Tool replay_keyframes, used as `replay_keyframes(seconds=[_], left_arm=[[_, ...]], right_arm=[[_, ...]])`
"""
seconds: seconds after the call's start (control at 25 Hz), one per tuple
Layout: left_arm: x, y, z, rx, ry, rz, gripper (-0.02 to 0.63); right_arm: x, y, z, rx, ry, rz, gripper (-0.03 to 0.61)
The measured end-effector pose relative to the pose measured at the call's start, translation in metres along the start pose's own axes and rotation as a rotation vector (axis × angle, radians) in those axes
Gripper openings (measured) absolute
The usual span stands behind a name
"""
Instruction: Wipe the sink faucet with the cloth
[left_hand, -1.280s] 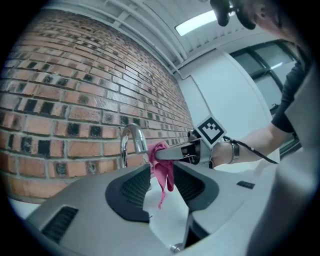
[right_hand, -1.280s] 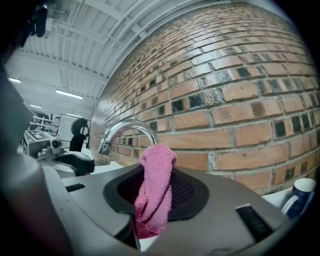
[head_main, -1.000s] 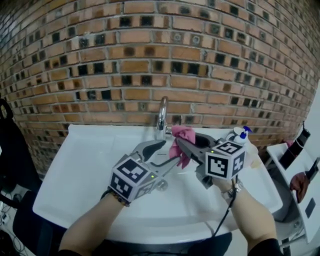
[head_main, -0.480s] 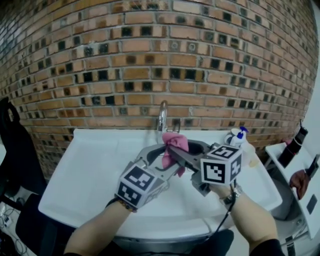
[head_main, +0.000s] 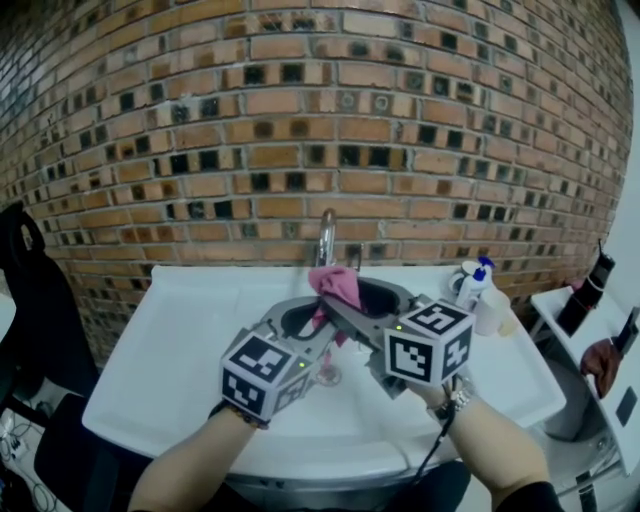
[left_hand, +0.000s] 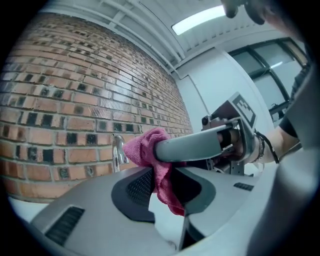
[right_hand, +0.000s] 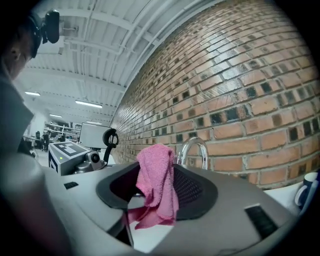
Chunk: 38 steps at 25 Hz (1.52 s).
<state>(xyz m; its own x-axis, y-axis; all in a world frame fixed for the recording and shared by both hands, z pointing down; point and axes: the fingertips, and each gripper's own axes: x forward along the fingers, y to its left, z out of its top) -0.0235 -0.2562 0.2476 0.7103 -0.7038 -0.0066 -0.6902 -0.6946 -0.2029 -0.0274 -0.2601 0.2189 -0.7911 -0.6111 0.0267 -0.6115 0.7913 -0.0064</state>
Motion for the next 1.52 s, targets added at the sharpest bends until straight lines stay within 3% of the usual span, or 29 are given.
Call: replay_keyframes(seconds=[0.48,0.76,1.52], left_arm=[[-0.006,0.048,0.027,0.120,0.005,0.134,0.095],[-0.002,0.075,0.036,0.123,0.000,0.204,0.095],[0.035,0.123,0.060,0.201,0.038,0.232,0.091]], right_arm=[[-0.008,-0.015,0.017,0.005,-0.099,-0.039,0.224],[-0.018,-0.034,0.022,-0.010,-0.135,-0.106,0.224],[-0.016,-0.042,0.026,-0.045,-0.148,-0.112,0.222]])
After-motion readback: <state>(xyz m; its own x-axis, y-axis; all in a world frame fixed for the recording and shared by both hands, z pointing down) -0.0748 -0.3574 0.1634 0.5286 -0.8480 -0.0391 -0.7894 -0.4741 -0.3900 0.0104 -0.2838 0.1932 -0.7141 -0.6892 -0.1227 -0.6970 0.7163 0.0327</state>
